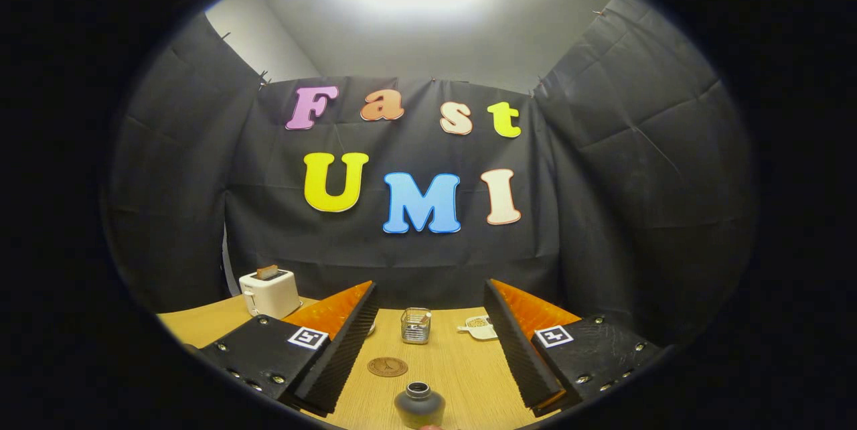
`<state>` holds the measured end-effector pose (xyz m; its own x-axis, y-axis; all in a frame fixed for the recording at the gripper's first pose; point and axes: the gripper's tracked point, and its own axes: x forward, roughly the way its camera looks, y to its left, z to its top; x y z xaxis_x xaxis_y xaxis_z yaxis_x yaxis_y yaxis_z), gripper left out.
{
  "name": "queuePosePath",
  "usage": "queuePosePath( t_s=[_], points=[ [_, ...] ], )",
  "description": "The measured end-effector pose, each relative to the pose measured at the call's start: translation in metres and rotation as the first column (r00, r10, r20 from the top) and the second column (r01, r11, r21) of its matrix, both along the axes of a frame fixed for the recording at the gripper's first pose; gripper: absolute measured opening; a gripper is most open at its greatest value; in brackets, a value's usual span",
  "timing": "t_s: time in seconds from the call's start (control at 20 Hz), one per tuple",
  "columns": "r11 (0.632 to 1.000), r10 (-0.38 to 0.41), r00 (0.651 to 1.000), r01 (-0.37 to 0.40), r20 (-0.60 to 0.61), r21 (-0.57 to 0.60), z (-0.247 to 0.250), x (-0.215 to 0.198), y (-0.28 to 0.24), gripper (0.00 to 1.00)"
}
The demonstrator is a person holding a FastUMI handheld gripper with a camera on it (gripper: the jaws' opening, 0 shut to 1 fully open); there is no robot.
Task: Take the bottle from table, then pour the juice into the cup, finally place the bottle on the coaster
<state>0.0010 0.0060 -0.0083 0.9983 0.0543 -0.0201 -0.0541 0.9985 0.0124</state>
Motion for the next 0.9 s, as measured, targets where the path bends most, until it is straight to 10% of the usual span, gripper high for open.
queuePosePath(
  t_s=[0.9],
  points=[
    [0.997,0.064,0.965,-0.073,-0.255,-0.027,-0.162,-0.005,0.011,0.97]
  ],
)
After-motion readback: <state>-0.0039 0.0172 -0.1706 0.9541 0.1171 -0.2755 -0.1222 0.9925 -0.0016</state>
